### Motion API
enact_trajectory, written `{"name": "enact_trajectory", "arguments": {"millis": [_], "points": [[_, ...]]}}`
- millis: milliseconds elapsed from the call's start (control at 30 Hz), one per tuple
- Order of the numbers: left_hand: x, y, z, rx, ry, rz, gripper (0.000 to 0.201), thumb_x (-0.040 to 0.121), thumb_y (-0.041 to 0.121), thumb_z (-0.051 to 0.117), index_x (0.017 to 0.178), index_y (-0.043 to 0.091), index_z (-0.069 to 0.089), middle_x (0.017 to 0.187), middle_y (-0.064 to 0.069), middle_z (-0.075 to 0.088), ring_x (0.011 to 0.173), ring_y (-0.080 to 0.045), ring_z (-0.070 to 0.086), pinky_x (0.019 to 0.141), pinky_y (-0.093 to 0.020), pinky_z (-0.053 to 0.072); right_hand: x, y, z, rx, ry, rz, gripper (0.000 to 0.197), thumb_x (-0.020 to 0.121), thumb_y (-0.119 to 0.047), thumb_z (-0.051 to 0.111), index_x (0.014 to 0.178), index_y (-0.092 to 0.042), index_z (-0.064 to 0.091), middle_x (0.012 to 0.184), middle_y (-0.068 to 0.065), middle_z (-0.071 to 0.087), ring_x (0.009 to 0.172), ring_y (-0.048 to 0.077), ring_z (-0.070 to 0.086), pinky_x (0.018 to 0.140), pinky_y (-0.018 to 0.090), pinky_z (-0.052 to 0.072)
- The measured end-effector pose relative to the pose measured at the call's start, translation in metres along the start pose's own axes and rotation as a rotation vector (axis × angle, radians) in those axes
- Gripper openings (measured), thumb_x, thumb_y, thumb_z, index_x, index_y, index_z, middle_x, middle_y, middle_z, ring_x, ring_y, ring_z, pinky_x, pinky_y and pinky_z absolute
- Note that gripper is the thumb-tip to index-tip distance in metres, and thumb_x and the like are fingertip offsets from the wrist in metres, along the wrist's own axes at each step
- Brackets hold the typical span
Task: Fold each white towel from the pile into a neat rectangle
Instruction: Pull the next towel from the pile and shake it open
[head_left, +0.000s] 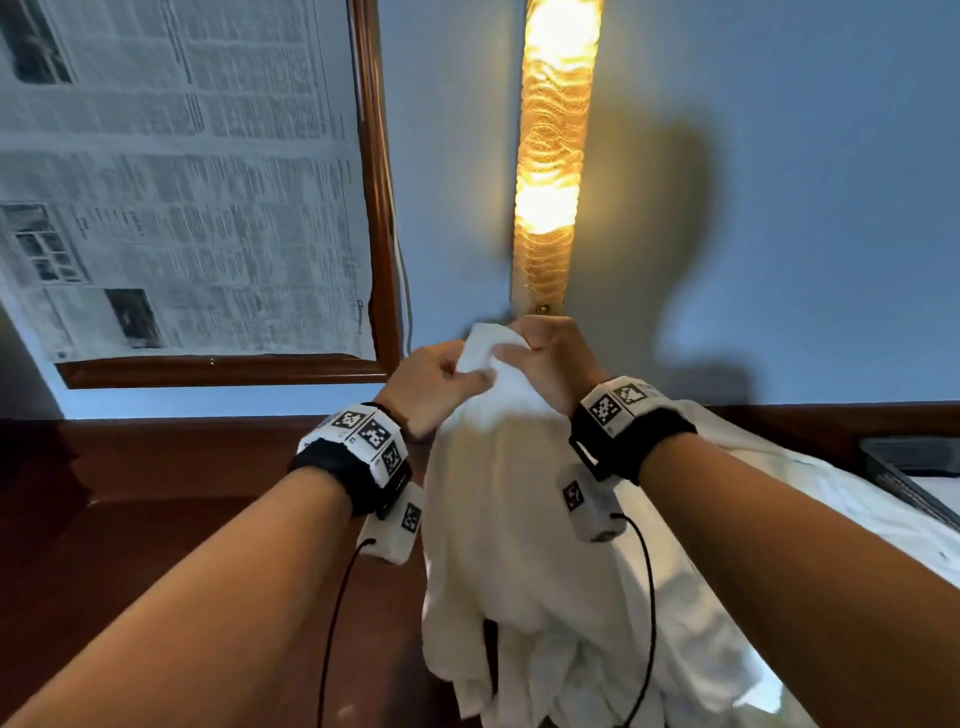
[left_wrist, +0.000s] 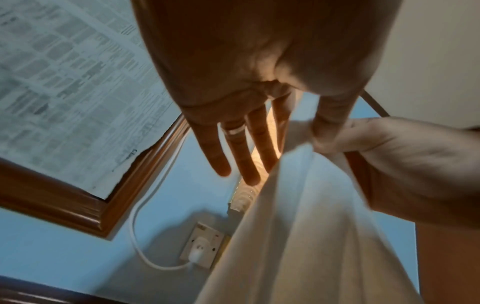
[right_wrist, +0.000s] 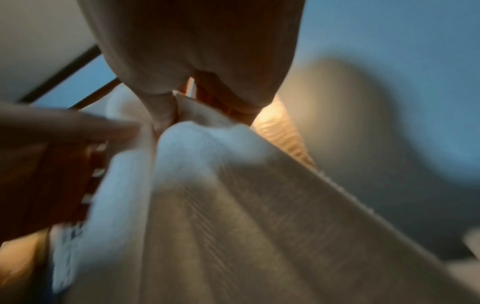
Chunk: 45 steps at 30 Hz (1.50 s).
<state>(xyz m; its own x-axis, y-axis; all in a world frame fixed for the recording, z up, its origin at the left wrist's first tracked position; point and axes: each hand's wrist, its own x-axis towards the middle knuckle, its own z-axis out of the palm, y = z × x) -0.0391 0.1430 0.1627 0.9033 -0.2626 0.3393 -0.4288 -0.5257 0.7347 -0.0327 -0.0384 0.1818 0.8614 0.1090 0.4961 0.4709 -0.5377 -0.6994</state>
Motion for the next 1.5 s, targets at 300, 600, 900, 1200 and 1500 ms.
{"name": "enact_trajectory", "arguments": {"millis": [300,600,900,1200,1500], "points": [[0.009,0.013,-0.042,0.022,0.283,0.094,0.025,0.096,0.015,0.063,0.073,0.019,0.074,0.058,0.009,0.063,0.054,-0.005,0.052,0.054,-0.02,0.04,-0.001,0.027,0.013,-0.39,-0.15,-0.072,0.037,0.089,-0.027,0.065,0.059,-0.014,0.046,0.06,0.004,0.048,0.06,0.021,0.042,0.058,0.035,0.027],[-0.028,-0.014,-0.116,-0.164,0.274,0.158,0.031,0.101,0.013,0.057,0.083,0.03,0.074,0.075,0.014,0.072,0.072,-0.004,0.064,0.067,-0.021,0.049,-0.052,0.063,-0.04,-0.477,0.207,0.396,0.015,0.091,-0.02,0.063,0.092,-0.013,0.076,0.093,0.015,0.073,0.092,0.039,0.066,0.074,0.036,0.049],[-0.062,0.008,-0.1,-0.565,0.056,0.136,0.026,0.105,0.019,0.048,0.099,0.029,0.072,0.098,0.009,0.073,0.098,-0.008,0.067,0.096,-0.033,0.049,-0.018,-0.139,0.049,-0.241,0.232,-0.25,0.041,0.089,-0.019,0.069,0.056,-0.031,0.047,0.051,-0.015,0.042,0.047,0.002,0.038,0.052,0.017,0.033],[-0.107,0.022,-0.127,-0.551,0.012,0.208,0.026,0.105,0.025,0.048,0.086,0.021,0.065,0.07,0.014,0.066,0.067,0.002,0.062,0.065,-0.015,0.049,-0.098,-0.136,0.074,-0.543,0.162,-0.152,0.023,0.098,-0.032,0.054,0.08,-0.018,0.057,0.068,-0.008,0.053,0.062,0.018,0.052,0.059,0.027,0.035],[-0.132,0.02,-0.142,-0.664,-0.175,0.164,0.022,0.105,0.022,0.045,0.099,0.021,0.066,0.083,0.011,0.071,0.077,0.0,0.067,0.071,-0.017,0.052,-0.17,-0.071,0.002,-0.472,0.495,0.397,0.026,0.094,-0.023,0.056,0.104,-0.005,0.071,0.101,0.02,0.071,0.098,0.035,0.064,0.074,0.026,0.035]]}}
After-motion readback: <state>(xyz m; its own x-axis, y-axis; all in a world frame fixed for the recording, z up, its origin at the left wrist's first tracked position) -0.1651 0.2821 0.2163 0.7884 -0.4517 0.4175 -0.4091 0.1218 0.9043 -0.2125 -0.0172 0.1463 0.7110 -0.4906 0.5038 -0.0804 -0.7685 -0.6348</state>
